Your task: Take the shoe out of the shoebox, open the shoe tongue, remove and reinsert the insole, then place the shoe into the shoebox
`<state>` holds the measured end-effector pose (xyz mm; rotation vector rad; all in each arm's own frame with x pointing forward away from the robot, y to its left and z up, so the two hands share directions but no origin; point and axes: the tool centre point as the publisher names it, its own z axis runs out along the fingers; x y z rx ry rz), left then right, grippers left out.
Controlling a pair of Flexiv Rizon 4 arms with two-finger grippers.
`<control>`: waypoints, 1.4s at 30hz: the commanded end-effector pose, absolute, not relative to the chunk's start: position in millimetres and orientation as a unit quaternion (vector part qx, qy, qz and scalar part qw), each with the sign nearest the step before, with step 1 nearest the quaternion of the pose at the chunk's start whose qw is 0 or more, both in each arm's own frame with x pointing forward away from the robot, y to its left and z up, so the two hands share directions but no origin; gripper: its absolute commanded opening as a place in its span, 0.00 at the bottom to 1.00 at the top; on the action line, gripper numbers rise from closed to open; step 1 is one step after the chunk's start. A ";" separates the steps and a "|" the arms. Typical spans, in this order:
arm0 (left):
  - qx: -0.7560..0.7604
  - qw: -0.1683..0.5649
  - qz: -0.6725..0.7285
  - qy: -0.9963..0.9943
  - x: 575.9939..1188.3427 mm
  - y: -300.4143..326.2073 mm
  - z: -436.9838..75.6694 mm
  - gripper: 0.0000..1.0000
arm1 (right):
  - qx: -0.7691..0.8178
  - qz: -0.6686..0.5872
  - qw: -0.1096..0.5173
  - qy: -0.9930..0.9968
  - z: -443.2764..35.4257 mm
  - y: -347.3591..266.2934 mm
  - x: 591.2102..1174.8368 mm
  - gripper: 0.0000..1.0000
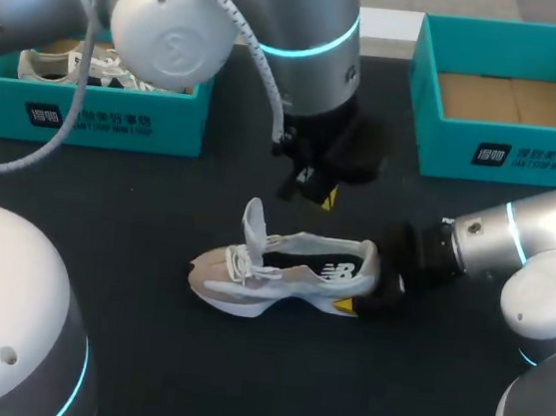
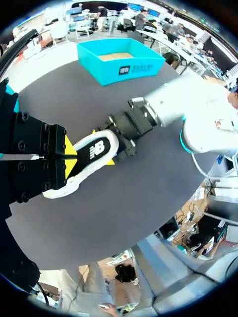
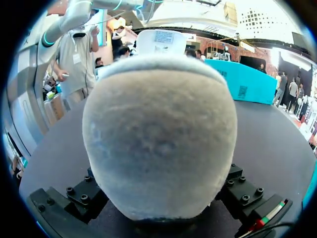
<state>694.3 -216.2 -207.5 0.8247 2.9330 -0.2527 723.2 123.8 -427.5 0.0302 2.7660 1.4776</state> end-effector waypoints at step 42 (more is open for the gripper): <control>0.148 0.073 -0.074 0.984 728.5 -238.8 -374.8 0.00 | 0.010 0.471 0.004 0.882 -433.2 127.9 724.6 0.00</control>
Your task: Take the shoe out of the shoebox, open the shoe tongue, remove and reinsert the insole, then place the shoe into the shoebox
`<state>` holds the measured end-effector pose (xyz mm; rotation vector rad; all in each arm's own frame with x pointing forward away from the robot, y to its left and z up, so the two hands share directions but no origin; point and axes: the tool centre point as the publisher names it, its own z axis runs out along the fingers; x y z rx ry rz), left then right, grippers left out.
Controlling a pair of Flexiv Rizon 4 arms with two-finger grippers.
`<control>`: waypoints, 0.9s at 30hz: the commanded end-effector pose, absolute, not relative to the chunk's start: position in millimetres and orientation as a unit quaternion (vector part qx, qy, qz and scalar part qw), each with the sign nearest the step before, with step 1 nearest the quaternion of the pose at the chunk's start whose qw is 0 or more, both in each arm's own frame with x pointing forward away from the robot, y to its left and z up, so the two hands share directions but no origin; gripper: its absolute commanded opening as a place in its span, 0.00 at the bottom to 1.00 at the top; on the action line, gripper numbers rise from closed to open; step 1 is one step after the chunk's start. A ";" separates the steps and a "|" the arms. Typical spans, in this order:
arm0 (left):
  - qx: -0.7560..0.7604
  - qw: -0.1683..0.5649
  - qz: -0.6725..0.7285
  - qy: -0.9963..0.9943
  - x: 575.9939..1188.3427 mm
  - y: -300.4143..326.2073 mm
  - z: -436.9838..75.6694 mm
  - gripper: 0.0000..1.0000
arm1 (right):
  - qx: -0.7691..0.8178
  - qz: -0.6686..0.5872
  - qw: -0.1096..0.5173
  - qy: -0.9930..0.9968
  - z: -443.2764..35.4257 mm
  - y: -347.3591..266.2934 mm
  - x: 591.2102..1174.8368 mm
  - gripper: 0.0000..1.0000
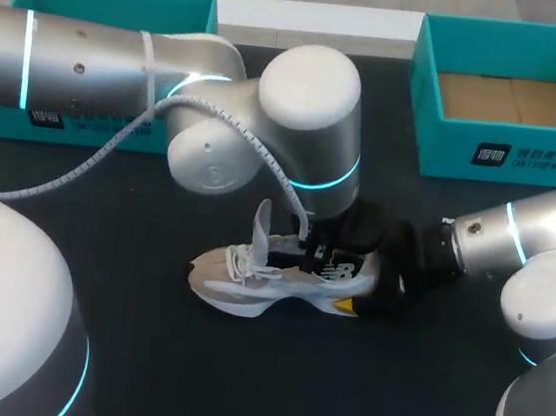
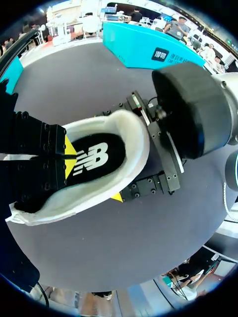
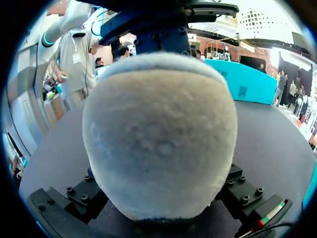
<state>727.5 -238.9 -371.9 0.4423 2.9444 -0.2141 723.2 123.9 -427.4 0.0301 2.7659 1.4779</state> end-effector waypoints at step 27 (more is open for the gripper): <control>0.140 -0.010 -0.105 0.985 711.5 -243.5 -383.8 0.00 | 0.010 0.471 0.004 0.882 -433.2 127.9 724.6 0.00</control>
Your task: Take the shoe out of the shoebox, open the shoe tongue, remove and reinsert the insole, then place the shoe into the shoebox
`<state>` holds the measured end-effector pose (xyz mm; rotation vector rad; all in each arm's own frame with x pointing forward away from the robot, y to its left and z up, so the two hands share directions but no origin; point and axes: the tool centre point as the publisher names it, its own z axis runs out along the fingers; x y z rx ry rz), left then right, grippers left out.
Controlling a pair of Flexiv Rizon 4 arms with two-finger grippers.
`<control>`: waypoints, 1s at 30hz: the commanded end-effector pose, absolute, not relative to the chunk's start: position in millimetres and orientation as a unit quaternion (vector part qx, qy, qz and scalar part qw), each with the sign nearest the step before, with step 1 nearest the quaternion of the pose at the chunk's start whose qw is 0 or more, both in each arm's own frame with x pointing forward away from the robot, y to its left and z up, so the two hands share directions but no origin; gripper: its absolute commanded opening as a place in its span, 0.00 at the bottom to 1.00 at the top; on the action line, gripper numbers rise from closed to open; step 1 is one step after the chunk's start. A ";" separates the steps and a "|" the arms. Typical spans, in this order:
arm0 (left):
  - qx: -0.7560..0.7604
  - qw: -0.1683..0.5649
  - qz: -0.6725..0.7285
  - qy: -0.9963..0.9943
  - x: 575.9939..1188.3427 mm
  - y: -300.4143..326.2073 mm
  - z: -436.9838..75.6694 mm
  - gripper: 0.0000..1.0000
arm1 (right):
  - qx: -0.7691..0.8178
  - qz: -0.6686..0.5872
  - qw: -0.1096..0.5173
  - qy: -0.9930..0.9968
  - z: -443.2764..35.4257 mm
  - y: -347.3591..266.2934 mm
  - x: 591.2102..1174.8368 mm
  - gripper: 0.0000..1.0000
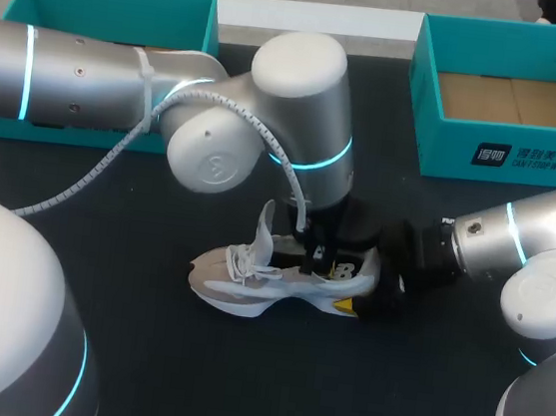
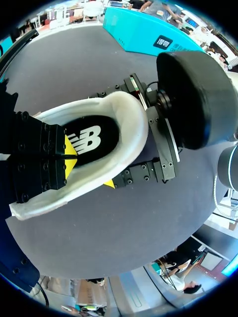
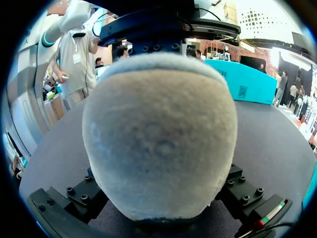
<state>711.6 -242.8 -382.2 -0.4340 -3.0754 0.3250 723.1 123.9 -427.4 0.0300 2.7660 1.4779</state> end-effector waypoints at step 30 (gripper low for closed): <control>-0.108 0.004 0.090 -0.990 713.3 -235.2 -380.9 0.00 | 0.010 0.471 0.004 0.882 -433.2 127.9 724.6 0.00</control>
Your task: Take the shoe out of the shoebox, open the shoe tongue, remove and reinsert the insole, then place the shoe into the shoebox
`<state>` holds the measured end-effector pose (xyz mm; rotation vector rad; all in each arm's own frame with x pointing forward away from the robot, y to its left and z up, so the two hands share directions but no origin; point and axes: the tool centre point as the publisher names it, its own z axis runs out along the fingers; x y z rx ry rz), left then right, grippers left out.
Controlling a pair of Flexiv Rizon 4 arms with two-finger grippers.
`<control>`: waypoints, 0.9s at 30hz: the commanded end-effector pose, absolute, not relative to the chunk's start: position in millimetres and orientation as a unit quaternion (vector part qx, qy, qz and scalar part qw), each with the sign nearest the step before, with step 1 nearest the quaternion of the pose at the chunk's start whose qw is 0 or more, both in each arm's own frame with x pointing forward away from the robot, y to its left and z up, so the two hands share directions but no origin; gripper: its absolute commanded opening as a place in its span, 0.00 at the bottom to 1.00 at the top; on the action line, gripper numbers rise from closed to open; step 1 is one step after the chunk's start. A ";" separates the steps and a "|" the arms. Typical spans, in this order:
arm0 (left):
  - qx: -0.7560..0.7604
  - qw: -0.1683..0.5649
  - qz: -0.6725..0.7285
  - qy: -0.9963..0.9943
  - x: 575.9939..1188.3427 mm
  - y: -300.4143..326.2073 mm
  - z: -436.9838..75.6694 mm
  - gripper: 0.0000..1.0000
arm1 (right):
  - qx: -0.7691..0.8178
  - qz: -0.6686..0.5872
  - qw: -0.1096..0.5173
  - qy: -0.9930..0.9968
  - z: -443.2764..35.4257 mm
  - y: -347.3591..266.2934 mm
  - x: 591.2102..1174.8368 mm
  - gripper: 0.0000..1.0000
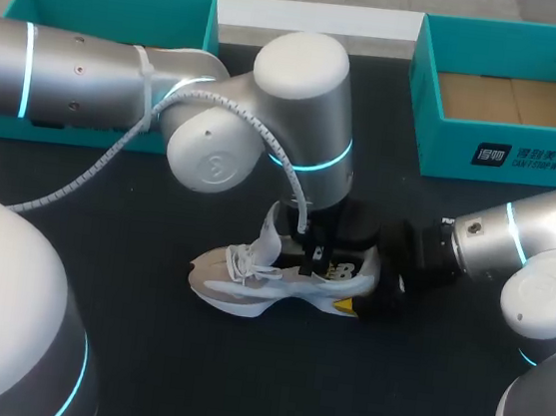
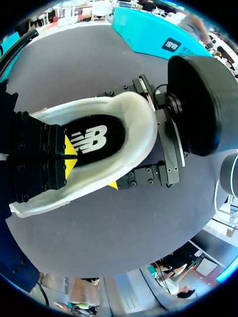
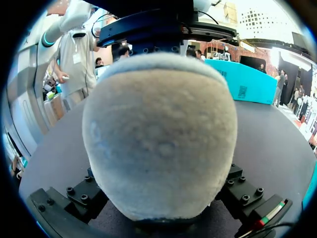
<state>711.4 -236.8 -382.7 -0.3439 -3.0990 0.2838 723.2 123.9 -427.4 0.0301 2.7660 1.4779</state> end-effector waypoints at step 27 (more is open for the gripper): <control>-0.122 0.011 0.073 -0.990 699.7 -225.8 -389.3 0.18 | 0.010 0.471 0.004 0.882 -433.2 127.9 724.6 0.00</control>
